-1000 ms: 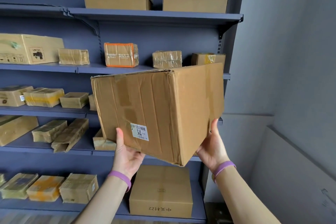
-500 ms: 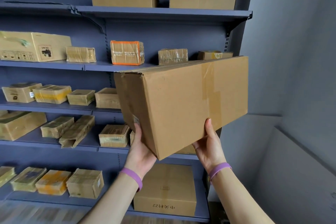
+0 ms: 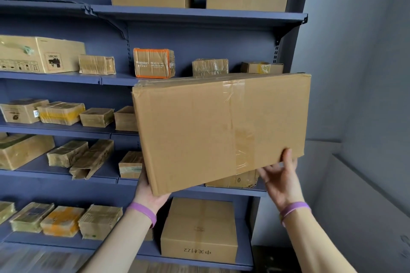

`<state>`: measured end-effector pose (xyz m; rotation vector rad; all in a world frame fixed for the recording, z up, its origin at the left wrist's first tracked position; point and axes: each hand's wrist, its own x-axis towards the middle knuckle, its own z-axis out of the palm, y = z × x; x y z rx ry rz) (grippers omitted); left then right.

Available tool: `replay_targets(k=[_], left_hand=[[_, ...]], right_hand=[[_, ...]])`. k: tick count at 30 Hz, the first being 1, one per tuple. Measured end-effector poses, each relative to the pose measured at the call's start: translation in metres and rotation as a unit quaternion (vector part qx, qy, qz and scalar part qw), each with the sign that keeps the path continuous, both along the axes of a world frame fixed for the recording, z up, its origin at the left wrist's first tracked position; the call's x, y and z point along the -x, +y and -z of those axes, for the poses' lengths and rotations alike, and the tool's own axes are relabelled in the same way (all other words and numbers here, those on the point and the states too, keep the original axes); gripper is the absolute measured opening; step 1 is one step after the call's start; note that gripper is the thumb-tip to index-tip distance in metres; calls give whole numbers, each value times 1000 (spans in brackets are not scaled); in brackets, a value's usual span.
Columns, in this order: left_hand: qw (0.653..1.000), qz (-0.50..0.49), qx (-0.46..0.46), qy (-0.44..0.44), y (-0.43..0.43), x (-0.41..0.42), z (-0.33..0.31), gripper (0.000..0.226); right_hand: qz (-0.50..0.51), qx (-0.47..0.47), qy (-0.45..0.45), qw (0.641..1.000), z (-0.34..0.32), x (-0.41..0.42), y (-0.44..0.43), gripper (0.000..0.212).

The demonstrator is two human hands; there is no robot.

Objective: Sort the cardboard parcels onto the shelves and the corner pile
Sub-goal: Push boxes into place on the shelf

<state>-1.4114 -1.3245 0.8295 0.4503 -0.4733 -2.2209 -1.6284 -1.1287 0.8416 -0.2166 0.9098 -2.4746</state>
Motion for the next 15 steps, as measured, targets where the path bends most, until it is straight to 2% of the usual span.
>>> replay_targets(k=[4,5,6,8,9,11,13,15], left_hand=[[999,31,-30,4,-2,-10,-1,30],[998,54,-25,28,0,-10,-4,26],[998,59,-17,33,1,-10,-7,22],[997,60,-8,55,7,-8,-14,14],[996,45,7,78,12,-8,-14,29],[994,29,-10,105,18,-3,-11,75],[988,49,-12,149,25,1,-11,103],[982,84,14,166,29,8,-8,121]], right_hand=[[-36,20,45,998,-8,10,11,116],[-37,32,49,998,-7,8,11,115],[-38,39,49,997,-9,3,11,109],[-18,56,32,998,-6,-3,6,86],[-2,62,26,998,-5,-7,3,72],[16,69,33,997,-6,-16,-3,50],[27,73,41,996,-9,-22,-8,49],[31,80,36,996,-10,-25,-9,63]])
